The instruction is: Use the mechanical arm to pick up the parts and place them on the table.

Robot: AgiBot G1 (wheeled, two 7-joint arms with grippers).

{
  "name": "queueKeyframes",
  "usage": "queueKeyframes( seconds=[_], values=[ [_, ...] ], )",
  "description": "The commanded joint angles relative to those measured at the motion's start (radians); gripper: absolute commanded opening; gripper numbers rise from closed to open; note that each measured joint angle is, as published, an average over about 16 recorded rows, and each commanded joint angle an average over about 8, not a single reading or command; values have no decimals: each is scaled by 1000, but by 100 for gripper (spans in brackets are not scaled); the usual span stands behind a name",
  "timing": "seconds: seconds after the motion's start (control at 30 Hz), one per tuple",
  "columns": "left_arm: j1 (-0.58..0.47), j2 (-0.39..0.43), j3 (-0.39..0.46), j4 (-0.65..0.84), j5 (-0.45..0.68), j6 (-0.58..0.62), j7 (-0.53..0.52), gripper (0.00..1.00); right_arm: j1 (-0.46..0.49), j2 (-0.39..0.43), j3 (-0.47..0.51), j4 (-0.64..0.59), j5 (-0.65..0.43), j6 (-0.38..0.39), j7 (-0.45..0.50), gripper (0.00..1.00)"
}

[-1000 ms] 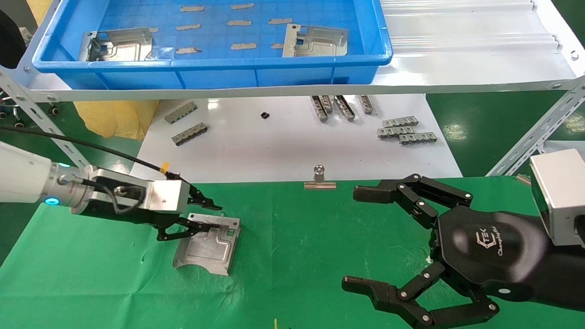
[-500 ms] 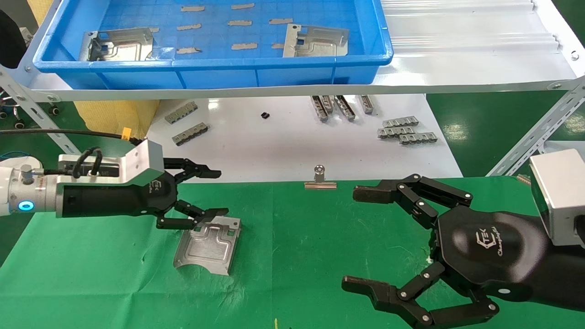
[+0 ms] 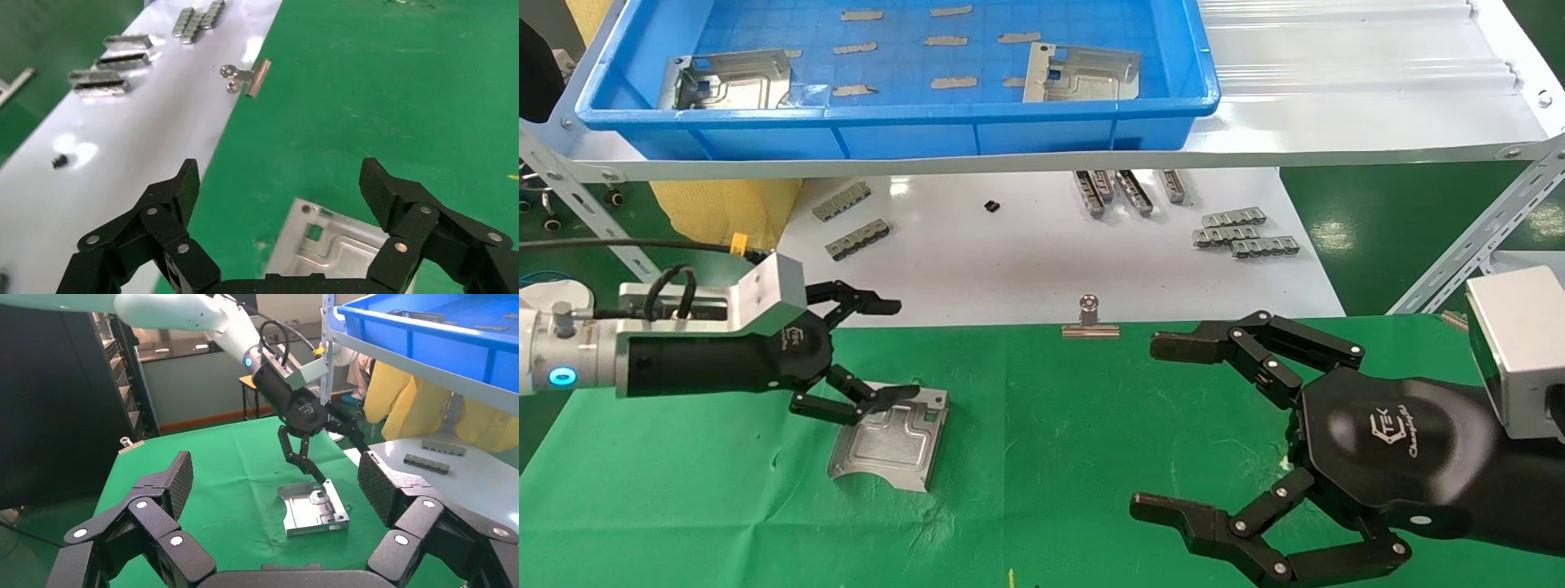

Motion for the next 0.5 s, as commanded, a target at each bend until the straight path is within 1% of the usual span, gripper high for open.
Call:
queueKeyframes(
  seconds=[0.03,0.5],
  values=[
    [19,-12,-11,-35,-16,-2,-22,100,0,0,0,0,0,0,0,100],
    [189,-119,-102,-353,-151,-19,-211,100,0,0,0,0,0,0,0,100]
  ],
)
